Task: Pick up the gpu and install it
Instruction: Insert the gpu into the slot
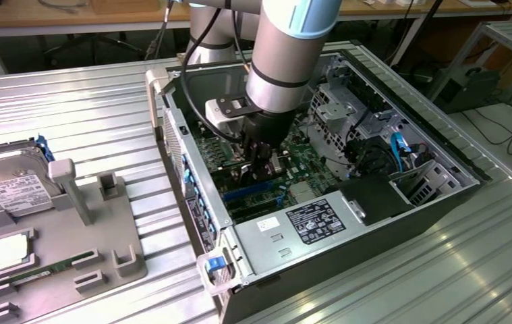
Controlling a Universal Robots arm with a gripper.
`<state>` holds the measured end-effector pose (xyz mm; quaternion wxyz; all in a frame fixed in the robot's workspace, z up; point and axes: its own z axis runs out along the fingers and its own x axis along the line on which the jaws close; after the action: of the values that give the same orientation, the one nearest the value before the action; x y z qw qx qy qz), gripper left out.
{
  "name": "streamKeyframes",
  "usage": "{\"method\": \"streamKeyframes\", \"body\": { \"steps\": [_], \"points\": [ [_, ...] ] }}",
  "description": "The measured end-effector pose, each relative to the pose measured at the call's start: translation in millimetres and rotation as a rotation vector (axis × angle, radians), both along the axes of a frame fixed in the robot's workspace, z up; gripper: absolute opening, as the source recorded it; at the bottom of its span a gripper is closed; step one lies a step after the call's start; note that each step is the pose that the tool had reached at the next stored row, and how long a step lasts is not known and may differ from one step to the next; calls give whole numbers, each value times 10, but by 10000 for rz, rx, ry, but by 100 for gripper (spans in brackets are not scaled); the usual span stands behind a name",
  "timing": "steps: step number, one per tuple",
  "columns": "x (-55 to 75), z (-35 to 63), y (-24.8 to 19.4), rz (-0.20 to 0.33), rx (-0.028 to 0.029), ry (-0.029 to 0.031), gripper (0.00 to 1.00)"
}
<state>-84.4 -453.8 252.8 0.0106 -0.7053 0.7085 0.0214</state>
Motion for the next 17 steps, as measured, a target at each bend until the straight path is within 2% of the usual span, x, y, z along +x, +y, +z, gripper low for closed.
{"method": "streamKeyframes", "body": {
  "steps": [9,17],
  "points": [
    [0,-22,0,0,-1,1,28],
    [0,10,2,1,3,-17,28]
  ]
}}
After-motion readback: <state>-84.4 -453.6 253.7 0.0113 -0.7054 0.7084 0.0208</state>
